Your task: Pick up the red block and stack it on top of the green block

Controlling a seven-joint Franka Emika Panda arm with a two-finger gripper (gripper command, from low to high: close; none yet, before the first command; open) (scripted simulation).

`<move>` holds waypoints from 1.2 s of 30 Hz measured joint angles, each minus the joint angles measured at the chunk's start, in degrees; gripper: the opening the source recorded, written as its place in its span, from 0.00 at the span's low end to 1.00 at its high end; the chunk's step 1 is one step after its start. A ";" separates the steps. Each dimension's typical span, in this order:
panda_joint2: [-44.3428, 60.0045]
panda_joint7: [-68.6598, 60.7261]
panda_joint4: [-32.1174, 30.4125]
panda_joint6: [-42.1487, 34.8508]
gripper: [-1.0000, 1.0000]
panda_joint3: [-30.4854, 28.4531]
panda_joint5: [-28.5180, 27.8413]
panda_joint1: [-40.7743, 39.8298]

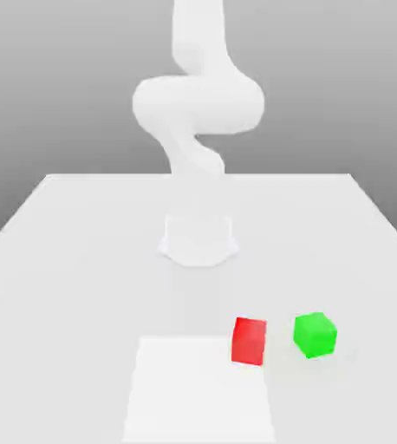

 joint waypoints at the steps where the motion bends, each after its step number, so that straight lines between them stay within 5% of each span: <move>1: 1.91 0.95 -1.65 1.37 0.50 0.68 0.35 -0.06; 16: 31.96 18.01 -26.69 22.82 0.50 9.99 2.62 1.44; 24: 51.61 28.33 -28.19 38.42 0.50 4.20 -7.66 6.15; 25: 53.07 28.86 -27.98 39.67 0.00 2.98 -8.37 7.20; 32: 53.14 29.02 -27.98 39.79 0.00 2.85 -8.53 7.34; 36: 46.13 25.24 -29.04 33.90 0.00 5.42 -3.25 6.17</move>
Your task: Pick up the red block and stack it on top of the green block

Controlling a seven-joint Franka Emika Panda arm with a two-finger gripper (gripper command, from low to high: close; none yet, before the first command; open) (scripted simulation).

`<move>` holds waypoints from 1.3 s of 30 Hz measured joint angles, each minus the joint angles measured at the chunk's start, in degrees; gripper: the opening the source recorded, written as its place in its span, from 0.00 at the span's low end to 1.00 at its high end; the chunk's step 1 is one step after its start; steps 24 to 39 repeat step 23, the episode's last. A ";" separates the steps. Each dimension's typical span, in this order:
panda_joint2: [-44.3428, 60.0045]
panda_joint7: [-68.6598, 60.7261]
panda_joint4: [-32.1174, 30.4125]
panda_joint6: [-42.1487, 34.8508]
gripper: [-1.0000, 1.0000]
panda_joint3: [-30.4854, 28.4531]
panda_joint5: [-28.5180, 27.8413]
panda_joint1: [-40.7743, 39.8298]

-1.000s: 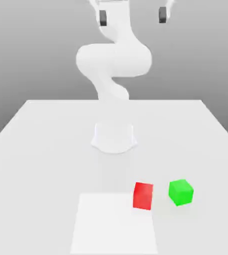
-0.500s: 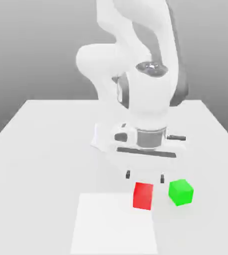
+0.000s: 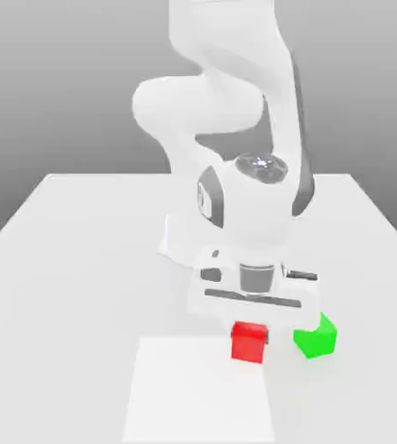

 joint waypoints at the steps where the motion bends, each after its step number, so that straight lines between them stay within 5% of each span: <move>1: -2.04 -0.96 -0.29 -1.74 0.00 0.13 1.32 0.37; 13: -13.45 19.10 1.44 -14.53 0.00 10.79 8.99 8.90; 20: -1.27 28.39 2.14 -3.49 0.00 10.18 -1.39 8.16; 21: -0.03 29.32 2.18 -2.37 1.00 9.68 -2.70 8.43; 39: -0.03 29.32 2.18 -2.37 1.00 9.68 -2.70 8.42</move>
